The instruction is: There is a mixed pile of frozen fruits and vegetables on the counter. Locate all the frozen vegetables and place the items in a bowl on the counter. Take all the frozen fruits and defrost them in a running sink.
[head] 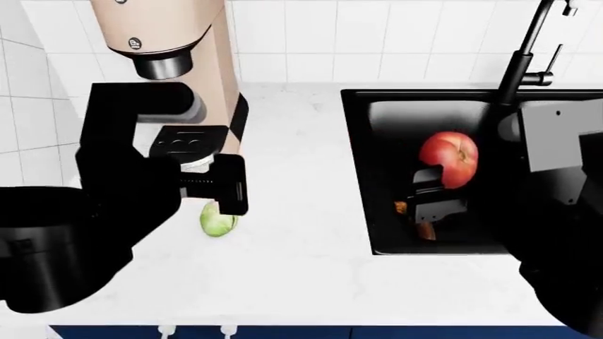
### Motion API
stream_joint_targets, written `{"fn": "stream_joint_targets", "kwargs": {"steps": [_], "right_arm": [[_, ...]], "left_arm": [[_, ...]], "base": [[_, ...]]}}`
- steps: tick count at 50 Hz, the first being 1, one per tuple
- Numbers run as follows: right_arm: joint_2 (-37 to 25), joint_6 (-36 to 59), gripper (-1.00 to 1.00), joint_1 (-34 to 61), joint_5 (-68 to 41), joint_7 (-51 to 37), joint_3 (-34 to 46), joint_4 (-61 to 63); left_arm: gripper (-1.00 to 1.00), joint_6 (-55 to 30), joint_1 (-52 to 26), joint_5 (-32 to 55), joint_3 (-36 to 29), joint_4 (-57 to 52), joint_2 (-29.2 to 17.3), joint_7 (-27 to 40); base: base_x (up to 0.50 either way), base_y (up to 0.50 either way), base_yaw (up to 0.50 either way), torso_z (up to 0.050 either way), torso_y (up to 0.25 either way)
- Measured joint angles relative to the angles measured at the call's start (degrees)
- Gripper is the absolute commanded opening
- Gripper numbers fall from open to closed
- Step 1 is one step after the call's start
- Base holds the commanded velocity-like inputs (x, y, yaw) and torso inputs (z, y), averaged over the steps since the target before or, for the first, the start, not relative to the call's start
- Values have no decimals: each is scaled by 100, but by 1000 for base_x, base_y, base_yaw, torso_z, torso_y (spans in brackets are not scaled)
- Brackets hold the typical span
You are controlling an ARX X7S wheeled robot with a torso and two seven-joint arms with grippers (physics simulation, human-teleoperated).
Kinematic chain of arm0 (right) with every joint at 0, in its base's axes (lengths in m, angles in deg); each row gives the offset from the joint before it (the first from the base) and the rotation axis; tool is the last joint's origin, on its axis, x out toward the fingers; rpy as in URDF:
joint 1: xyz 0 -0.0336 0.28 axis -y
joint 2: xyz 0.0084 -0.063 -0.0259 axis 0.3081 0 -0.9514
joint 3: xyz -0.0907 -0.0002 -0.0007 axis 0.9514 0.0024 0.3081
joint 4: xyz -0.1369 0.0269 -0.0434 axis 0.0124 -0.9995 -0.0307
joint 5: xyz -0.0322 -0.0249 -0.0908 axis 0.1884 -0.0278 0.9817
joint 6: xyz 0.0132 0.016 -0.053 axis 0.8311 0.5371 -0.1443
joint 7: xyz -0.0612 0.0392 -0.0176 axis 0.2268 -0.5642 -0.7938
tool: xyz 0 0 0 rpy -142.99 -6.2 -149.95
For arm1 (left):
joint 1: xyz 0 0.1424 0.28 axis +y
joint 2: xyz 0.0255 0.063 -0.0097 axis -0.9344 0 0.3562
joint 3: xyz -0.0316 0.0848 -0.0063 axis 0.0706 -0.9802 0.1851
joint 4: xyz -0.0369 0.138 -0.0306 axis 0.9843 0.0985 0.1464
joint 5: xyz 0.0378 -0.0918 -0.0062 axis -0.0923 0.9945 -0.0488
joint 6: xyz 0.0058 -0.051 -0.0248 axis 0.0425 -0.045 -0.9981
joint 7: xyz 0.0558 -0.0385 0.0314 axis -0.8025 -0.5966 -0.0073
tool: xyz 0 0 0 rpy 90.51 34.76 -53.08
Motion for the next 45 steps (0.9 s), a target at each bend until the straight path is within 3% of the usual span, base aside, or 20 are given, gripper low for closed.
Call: {"fn": "stream_joint_targets", "kwargs": {"steps": [23,45], "right_arm": [[46,-26,-100,-131,102,25,35,-82],[68,-44,-100,-208,166,55,37,-117]], "left_arm": [[100,-314,-304,486,-368,521,160,402],[100,-474,-174,416,-706,1050,329,250]], "base": [[0,0,0,0,0],[0,0,0,0,0]]}}
